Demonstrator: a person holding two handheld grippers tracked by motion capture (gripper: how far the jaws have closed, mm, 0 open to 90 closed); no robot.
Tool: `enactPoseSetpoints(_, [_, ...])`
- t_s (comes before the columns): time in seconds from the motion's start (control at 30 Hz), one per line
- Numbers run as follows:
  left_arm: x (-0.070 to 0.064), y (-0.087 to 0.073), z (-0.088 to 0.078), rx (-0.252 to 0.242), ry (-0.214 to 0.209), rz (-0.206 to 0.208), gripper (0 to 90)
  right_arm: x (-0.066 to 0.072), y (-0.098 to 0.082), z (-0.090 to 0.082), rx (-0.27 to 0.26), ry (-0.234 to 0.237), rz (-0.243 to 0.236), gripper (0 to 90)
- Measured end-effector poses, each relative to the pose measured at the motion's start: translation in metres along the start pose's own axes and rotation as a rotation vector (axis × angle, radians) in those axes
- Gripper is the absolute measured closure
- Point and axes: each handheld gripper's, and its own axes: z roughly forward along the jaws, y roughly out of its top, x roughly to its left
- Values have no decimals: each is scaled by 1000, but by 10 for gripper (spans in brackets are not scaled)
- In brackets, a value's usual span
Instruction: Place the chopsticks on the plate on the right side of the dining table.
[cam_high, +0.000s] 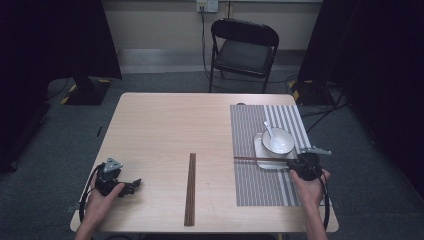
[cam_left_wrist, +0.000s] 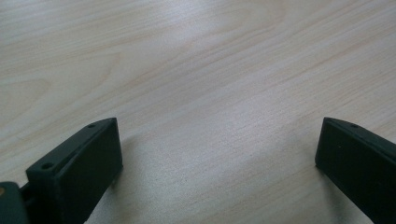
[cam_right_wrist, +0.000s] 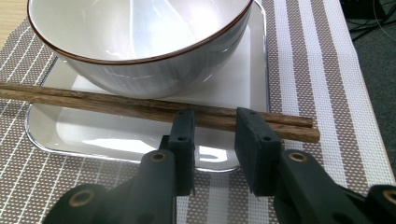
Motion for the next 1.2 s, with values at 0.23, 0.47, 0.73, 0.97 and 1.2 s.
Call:
enactPoseSetpoints(0.23, [0, 0, 0, 0, 0, 1, 0, -1, 0, 1, -5, 0, -3, 675])
enactPoseSetpoints(0.47, [0, 0, 0, 2, 0, 3, 0, 0, 0, 2, -10, -3, -11, 669])
enactPoseSetpoints(0.73, [0, 0, 0, 0, 0, 1, 0, 0, 0, 2, -7, -1, -10, 657])
enactPoseSetpoints(0.97, [0, 0, 0, 1, 0, 1, 0, 8, -1, -2, -5, 35, -21, 705])
enactPoseSetpoints(1.2, [0, 0, 0, 0, 0, 0, 0, 33, 0, -2, 5, 114, -65, 776])
